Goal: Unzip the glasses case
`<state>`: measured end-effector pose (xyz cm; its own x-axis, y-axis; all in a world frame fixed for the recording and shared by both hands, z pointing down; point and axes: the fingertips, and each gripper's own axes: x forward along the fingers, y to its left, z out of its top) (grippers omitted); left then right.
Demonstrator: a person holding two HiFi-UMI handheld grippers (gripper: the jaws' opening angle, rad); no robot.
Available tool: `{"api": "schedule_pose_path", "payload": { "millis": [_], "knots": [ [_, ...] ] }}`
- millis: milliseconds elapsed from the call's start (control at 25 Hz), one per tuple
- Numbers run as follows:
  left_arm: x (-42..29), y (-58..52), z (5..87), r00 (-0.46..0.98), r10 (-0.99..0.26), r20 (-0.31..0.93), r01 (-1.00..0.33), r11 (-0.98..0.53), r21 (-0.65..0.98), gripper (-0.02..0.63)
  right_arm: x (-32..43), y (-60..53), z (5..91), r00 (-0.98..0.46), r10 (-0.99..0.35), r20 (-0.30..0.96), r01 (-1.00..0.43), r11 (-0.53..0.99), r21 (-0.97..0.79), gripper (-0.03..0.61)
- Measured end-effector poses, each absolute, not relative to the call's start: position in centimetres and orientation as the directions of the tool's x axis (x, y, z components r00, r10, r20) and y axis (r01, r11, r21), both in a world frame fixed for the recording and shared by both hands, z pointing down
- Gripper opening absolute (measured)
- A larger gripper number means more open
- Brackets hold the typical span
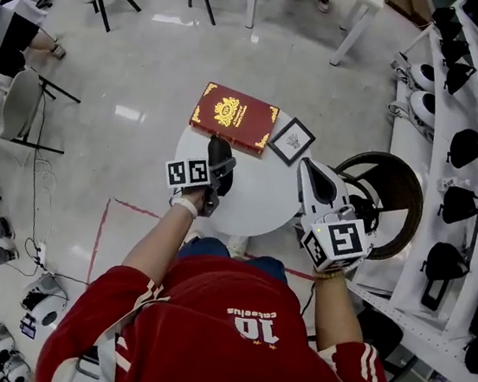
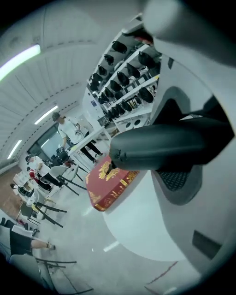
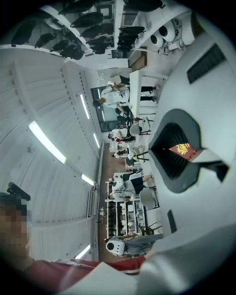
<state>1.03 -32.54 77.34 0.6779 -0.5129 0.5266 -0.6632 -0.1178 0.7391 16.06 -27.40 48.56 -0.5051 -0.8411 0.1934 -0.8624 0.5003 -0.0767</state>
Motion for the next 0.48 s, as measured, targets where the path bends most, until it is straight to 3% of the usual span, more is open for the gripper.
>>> {"api": "schedule_pose_path", "payload": {
  "millis": [480],
  "knots": [
    [-3.4,-33.3,57.2,0.785,-0.610,0.109,-0.422,-0.398,0.815,0.264,9.9,-26.3,40.9,-0.541,-0.838,0.064,-0.841,0.541,-0.017,0.009]
  ]
}}
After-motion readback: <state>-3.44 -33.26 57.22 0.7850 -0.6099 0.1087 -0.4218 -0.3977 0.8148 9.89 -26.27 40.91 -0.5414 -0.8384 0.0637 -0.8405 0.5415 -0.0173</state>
